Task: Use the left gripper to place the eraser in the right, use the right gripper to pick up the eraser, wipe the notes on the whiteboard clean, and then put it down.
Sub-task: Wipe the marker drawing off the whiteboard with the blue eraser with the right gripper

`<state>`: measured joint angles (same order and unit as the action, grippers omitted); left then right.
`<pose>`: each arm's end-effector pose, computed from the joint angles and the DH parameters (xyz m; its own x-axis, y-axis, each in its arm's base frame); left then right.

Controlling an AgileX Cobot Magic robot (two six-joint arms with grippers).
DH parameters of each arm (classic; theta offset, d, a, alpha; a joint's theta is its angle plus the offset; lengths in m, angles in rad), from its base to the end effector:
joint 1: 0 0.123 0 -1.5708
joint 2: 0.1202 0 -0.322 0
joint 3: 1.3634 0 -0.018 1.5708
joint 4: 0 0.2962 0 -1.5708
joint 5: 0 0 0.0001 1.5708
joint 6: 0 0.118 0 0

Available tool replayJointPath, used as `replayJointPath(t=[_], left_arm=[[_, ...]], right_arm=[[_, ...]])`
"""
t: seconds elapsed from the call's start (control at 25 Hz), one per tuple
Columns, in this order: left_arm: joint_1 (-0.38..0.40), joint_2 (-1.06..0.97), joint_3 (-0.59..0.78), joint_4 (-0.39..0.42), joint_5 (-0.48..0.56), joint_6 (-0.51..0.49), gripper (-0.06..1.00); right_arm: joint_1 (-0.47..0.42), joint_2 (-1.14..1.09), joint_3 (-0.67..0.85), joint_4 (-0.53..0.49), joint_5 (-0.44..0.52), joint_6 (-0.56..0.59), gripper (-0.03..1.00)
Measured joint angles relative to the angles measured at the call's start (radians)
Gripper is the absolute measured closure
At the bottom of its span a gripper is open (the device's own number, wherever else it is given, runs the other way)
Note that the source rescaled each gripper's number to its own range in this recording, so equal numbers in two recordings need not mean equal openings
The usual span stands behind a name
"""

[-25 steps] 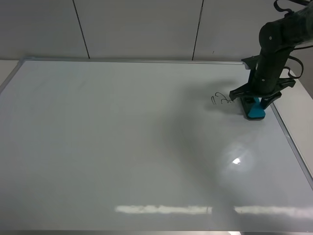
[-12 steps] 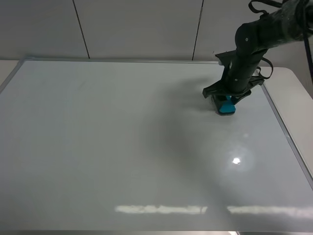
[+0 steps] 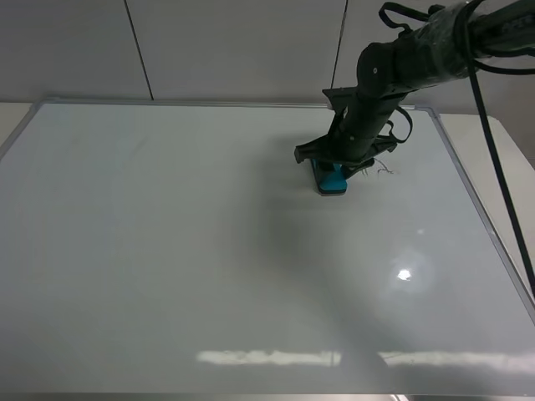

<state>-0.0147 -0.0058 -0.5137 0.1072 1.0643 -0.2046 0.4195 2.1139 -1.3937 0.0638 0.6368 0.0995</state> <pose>0.0188 0.0108 0.2917 -0.4239 -0.1450 -0.8940 -0.1353 0.9862 -0.0957 0.4390 0.2007 0.1034 -0.9248 -0.2480 -0.2886 -0.2816 0.9562 0.0805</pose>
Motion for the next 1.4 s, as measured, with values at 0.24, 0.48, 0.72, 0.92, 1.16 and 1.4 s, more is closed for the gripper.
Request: replayJointPath(t=[0.24, 0.48, 0.72, 0.92, 1.16, 1.4], left_arm=[[0.000, 0.000, 0.000, 0.000, 0.000, 0.000, -0.06], [0.000, 0.000, 0.000, 0.000, 0.000, 0.000, -0.06], [0.000, 0.000, 0.000, 0.000, 0.000, 0.000, -0.06], [0.000, 0.000, 0.000, 0.000, 0.000, 0.000, -0.06], [0.000, 0.000, 0.000, 0.000, 0.000, 0.000, -0.06], [0.000, 0.000, 0.000, 0.000, 0.000, 0.000, -0.06]], right_arm=[[0.001, 0.011, -0.018, -0.043, 0.020, 0.035, 0.94], [-0.021, 0.023, -0.024, -0.087, 0.011, 0.053, 0.94], [-0.045, 0.049, -0.036, -0.089, 0.018, 0.051, 0.94], [-0.103, 0.049, -0.041, -0.116, 0.030, 0.038, 0.94], [-0.191, 0.039, -0.044, -0.184, 0.113, 0.006, 0.94], [-0.266, 0.010, -0.023, -0.258, 0.176, -0.002, 0.94]])
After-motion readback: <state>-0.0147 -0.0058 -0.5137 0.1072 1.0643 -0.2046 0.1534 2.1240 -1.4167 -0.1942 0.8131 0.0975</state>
